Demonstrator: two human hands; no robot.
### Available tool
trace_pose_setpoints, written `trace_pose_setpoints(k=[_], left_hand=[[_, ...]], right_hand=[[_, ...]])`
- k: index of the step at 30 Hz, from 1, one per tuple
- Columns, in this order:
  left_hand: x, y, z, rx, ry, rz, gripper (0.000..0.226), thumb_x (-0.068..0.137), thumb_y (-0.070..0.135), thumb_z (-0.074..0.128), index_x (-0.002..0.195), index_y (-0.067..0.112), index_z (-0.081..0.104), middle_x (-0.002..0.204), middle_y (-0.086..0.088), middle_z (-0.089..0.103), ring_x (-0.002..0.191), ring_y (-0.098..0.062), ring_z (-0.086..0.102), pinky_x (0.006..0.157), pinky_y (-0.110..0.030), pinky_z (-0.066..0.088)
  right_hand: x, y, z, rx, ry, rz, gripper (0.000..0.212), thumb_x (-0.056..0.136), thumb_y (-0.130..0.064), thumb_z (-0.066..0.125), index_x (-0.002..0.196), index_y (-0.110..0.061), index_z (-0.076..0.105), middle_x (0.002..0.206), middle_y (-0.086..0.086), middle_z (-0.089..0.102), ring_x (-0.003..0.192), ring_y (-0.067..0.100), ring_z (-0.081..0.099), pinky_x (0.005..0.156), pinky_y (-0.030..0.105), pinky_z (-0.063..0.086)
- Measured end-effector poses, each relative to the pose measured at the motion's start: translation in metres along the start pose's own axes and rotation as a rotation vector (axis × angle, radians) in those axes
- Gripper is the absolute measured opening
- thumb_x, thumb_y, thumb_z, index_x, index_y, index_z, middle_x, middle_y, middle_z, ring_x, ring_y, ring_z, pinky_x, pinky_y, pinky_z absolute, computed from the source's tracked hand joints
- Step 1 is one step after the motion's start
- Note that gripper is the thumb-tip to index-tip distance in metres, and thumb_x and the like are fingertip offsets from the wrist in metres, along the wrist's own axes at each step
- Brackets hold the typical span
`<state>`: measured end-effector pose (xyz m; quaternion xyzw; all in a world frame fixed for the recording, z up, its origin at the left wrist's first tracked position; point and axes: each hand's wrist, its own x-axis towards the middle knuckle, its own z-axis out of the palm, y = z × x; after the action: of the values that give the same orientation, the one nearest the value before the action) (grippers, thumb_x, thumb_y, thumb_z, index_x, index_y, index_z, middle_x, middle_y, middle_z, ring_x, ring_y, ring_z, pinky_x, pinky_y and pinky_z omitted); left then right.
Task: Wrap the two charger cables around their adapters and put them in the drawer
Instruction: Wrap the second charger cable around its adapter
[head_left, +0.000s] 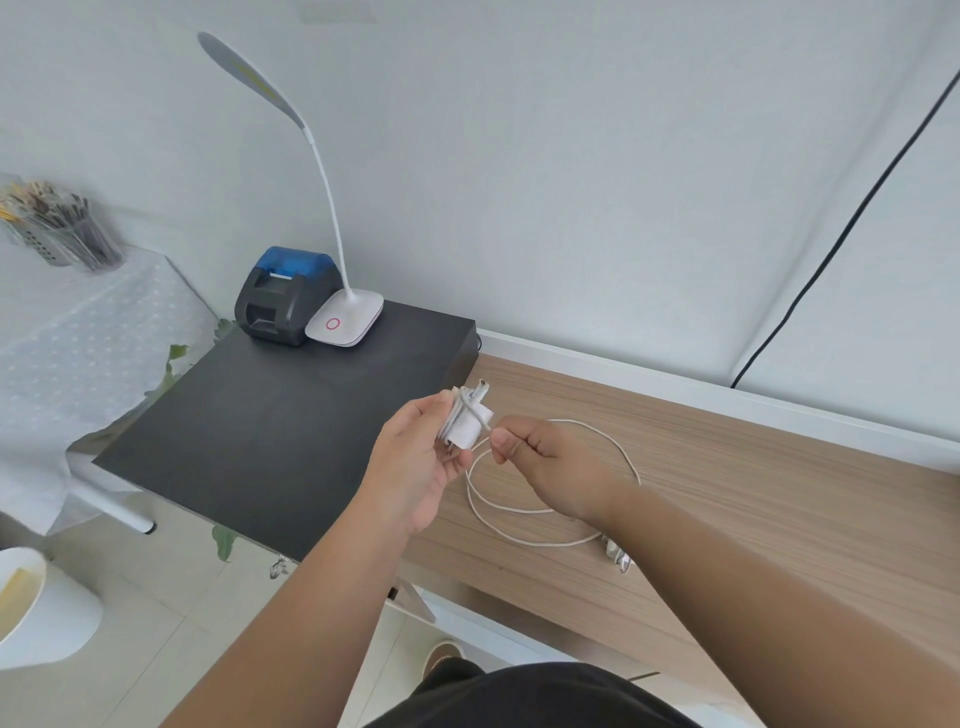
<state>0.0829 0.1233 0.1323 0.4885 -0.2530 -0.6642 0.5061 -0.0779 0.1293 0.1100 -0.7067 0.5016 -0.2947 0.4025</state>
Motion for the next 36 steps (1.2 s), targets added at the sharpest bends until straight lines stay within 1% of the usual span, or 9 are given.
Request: trace_pose_setpoints(k=[3, 7, 13, 17, 20, 23, 27, 30, 36], left_hand=[[0.001, 0.001, -0.005, -0.1, -0.063, -0.08, 0.025, 0.1, 0.026, 0.05, 0.108, 0.006, 0.063, 0.084, -0.005, 0.067, 0.061, -0.014, 0.063, 0.05, -0.021, 0.046], [-0.001, 0.007, -0.008, -0.034, -0.191, -0.084, 0.026, 0.1, 0.026, 0.048, 0.097, 0.008, 0.067, 0.08, -0.003, 0.067, 0.063, -0.013, 0.06, 0.049, -0.018, 0.045], [0.002, 0.01, -0.024, 0.641, -0.28, 0.095, 0.015, 0.084, 0.018, 0.073, 0.097, 0.01, 0.071, 0.089, -0.014, 0.07, 0.067, -0.017, 0.062, 0.052, -0.023, 0.05], [0.005, 0.006, -0.025, 0.865, -0.269, 0.101, 0.029, 0.067, 0.024, 0.089, 0.087, 0.015, 0.069, 0.09, -0.011, 0.068, 0.069, -0.013, 0.065, 0.054, -0.028, 0.054], [0.006, -0.002, -0.024, 1.01, -0.243, 0.156, 0.03, 0.063, 0.026, 0.09, 0.082, 0.017, 0.068, 0.082, -0.003, 0.065, 0.068, -0.013, 0.062, 0.055, -0.034, 0.059], [0.007, -0.008, -0.026, 1.01, -0.143, 0.244, 0.032, 0.063, 0.03, 0.091, 0.079, 0.017, 0.066, 0.079, -0.004, 0.068, 0.07, -0.017, 0.067, 0.058, -0.04, 0.061], [0.008, -0.013, -0.024, 0.936, 0.006, 0.304, 0.035, 0.064, 0.037, 0.089, 0.082, 0.017, 0.065, 0.083, -0.005, 0.066, 0.068, -0.018, 0.067, 0.058, -0.039, 0.061], [0.008, -0.017, -0.018, 0.678, 0.103, 0.214, 0.038, 0.068, 0.03, 0.088, 0.09, 0.011, 0.064, 0.086, -0.004, 0.062, 0.066, -0.012, 0.064, 0.062, -0.037, 0.062], [0.015, -0.021, -0.016, 0.32, 0.178, 0.107, 0.036, 0.078, 0.02, 0.081, 0.104, 0.004, 0.061, 0.1, -0.012, 0.064, 0.082, -0.02, 0.068, 0.059, -0.027, 0.056]], right_hand=[[0.004, 0.0, -0.009, -0.06, -0.074, 0.01, 0.03, 0.101, -0.029, 0.044, 0.076, -0.02, 0.058, 0.052, -0.01, 0.041, 0.049, -0.001, 0.042, 0.054, 0.012, 0.033], [0.013, 0.002, -0.014, -0.081, -0.15, -0.018, 0.027, 0.098, -0.032, 0.051, 0.078, -0.018, 0.063, 0.06, -0.01, 0.045, 0.055, 0.005, 0.038, 0.057, 0.018, 0.033], [0.024, -0.003, -0.035, -0.389, -0.248, -0.015, 0.026, 0.095, -0.026, 0.054, 0.074, -0.011, 0.061, 0.06, -0.007, 0.047, 0.056, 0.006, 0.04, 0.057, 0.026, 0.034], [0.023, -0.007, -0.027, -0.477, -0.288, 0.057, 0.024, 0.099, -0.024, 0.045, 0.08, -0.018, 0.06, 0.064, -0.011, 0.049, 0.061, 0.003, 0.043, 0.062, 0.028, 0.034], [0.021, -0.012, -0.016, -0.488, -0.305, 0.118, 0.027, 0.1, -0.025, 0.039, 0.091, -0.011, 0.06, 0.075, -0.006, 0.054, 0.071, 0.013, 0.047, 0.067, 0.028, 0.032], [0.02, -0.021, -0.011, -0.533, -0.326, 0.125, 0.025, 0.102, -0.024, 0.034, 0.095, -0.01, 0.054, 0.086, -0.001, 0.054, 0.079, 0.018, 0.046, 0.057, 0.025, 0.028], [0.016, -0.024, -0.011, -0.516, -0.278, 0.097, 0.026, 0.103, -0.025, 0.033, 0.083, -0.014, 0.046, 0.073, -0.006, 0.046, 0.076, 0.02, 0.043, 0.053, 0.025, 0.024], [0.012, -0.021, -0.01, -0.464, -0.208, 0.116, 0.033, 0.103, -0.031, 0.031, 0.07, -0.029, 0.039, 0.067, -0.011, 0.044, 0.073, 0.019, 0.044, 0.066, 0.032, 0.033], [-0.001, -0.022, -0.01, -0.487, -0.133, 0.068, 0.021, 0.102, -0.037, 0.029, 0.092, -0.028, 0.045, 0.064, -0.01, 0.045, 0.071, 0.021, 0.047, 0.076, 0.04, 0.046]])
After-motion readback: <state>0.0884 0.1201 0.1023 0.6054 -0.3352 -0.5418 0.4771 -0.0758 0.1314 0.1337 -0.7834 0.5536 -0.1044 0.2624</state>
